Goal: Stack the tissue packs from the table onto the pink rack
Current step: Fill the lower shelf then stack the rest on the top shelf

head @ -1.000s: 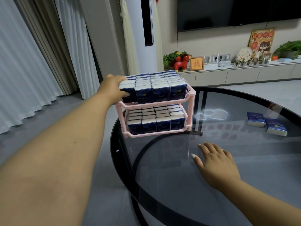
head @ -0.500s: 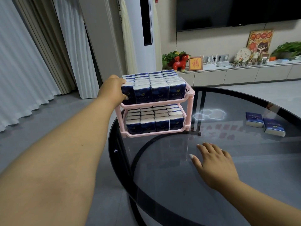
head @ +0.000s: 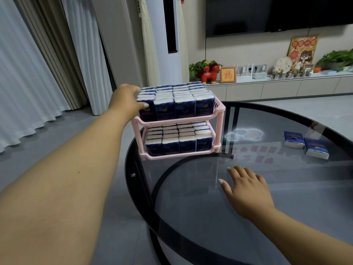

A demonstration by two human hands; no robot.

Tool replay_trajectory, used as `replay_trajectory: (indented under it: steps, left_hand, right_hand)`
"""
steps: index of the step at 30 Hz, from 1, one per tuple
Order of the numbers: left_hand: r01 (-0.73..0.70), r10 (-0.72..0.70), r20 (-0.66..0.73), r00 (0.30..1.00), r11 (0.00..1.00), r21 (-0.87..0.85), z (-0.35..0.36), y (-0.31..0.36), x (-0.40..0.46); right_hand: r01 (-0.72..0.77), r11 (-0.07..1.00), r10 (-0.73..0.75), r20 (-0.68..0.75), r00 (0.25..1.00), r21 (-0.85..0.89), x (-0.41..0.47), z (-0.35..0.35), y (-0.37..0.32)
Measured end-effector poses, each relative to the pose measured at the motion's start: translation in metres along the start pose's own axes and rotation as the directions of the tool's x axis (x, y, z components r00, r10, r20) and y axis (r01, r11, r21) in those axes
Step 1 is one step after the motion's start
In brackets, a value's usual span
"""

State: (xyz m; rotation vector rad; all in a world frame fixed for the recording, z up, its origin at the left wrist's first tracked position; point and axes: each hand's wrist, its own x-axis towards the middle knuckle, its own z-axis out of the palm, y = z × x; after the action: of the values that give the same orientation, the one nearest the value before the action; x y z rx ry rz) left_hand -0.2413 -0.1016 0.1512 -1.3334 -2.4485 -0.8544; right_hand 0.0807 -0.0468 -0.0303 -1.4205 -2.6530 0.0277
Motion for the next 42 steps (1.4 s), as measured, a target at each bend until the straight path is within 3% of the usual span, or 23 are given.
replay_trajectory:
  steps: [3,6,9,13,19,23,25,28,33,35,38,40,42]
  left_hand:
    - [-0.005,-0.011,-0.191,0.981,0.996,-0.084,-0.012,0.018,-0.01]
    - [-0.123,0.043,-0.392,0.919,0.976,-0.181,-0.012,0.051,-0.029]
    - [-0.258,0.136,-0.436,0.889,0.937,-0.234,0.004,0.089,-0.058]
    - [-0.346,0.249,-0.3,0.921,0.878,-0.331,0.044,0.127,-0.1]
    - [-0.136,0.154,-0.008,0.988,0.845,-0.518,0.119,0.149,-0.156]
    - [0.047,0.073,0.206,0.976,0.851,-0.524,0.154,0.149,-0.175]
    - [0.093,0.067,0.316,0.946,0.88,-0.466,0.171,0.146,-0.181]
    - [0.095,0.07,0.457,0.887,0.94,-0.327,0.189,0.145,-0.186]
    - [-0.111,0.148,0.503,0.852,0.988,-0.104,0.197,0.157,-0.186]
    - [-0.131,0.155,0.51,0.846,0.988,-0.084,0.199,0.158,-0.186]
    - [-0.124,0.15,0.506,0.85,0.989,-0.084,0.201,0.157,-0.184]
    - [-0.123,0.151,0.49,0.859,0.988,-0.088,0.201,0.158,-0.183]
    - [-0.125,0.155,0.479,0.864,0.988,-0.093,0.201,0.158,-0.182]
  right_hand:
    - [0.001,1.0,-0.001,-0.008,1.0,0.004,0.0,0.0,0.0]
    - [0.006,1.0,-0.005,-0.017,1.0,0.015,0.0,0.0,0.0]
    - [0.016,0.999,-0.015,-0.023,1.0,0.046,0.0,0.0,0.001]
    - [0.019,0.995,-0.016,-0.027,1.0,0.095,-0.001,-0.001,0.003]
    - [-0.019,0.932,0.055,-0.088,0.995,0.362,0.007,0.001,0.017]
    - [-0.087,0.739,0.162,-0.052,0.985,0.669,0.015,-0.004,0.042]
    - [-0.128,0.665,0.235,-0.044,0.971,0.736,0.019,-0.007,0.064]
    - [-0.173,0.761,0.331,-0.146,0.932,0.625,0.026,-0.011,0.107]
    - [-0.286,0.9,0.393,-0.329,0.859,0.329,0.046,-0.027,0.171]
    - [-0.347,0.918,0.392,-0.296,0.871,0.194,0.056,-0.032,0.19]
    - [-0.429,0.901,0.434,-0.127,0.892,0.064,0.069,-0.031,0.208]
    - [-0.451,0.889,0.452,0.005,0.892,0.084,0.073,-0.027,0.213]
    - [-0.446,0.884,0.445,0.035,0.895,0.14,0.073,-0.021,0.215]
